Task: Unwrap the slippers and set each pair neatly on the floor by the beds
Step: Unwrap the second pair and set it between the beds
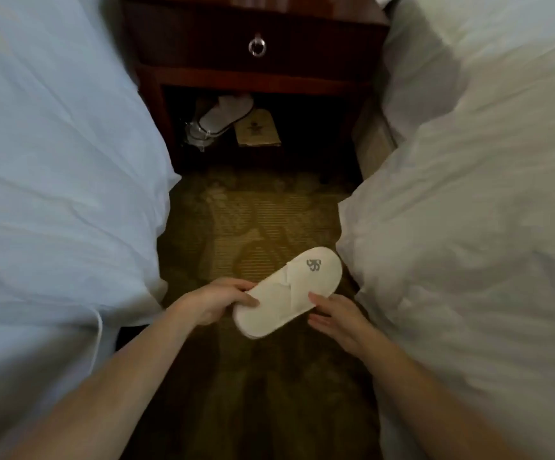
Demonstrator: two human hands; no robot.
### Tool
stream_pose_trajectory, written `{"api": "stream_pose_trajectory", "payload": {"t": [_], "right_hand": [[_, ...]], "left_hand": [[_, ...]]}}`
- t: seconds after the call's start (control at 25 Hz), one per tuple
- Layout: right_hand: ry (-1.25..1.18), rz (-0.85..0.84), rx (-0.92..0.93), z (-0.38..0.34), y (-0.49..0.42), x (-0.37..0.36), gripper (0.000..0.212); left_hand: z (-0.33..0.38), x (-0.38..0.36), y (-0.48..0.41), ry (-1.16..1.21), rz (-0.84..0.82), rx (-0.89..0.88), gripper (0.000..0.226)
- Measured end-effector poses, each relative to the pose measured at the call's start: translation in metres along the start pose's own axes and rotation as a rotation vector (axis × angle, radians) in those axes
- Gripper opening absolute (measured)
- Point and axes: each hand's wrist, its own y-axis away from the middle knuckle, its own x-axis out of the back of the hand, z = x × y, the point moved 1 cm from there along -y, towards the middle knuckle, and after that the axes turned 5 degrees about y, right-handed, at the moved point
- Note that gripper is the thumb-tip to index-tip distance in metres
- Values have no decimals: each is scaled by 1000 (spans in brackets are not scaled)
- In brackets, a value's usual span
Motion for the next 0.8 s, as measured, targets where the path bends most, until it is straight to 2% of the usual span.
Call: {"api": "stream_pose_trajectory", "payload": {"t": [0.08,0.16,0.28,0.44,0.6,0.72,0.8], "right_hand": [[82,29,-14,35,-61,-2,70],[47,57,46,60,-109,2,65],[22,209,142,85,-148,11,55],[-12,393,128,101,-133,38,44],[44,613,243,95,-135,93,37],[25,680,259,106,-146,103,37],[56,668,230,115,-150,97,37]], "left_hand": [[-27,5,-50,-163,-61,36,38],[-56,11,-88,-322,-102,80,36],[-88,20,-116,-290,-129,123,24],[-115,19,-112,-228,74,112,23],[-130,29,-121,-286,216,49,17],[-133,40,-120,-239,291,47,22],[-139,27,-114,-112,326,67,37]]}}
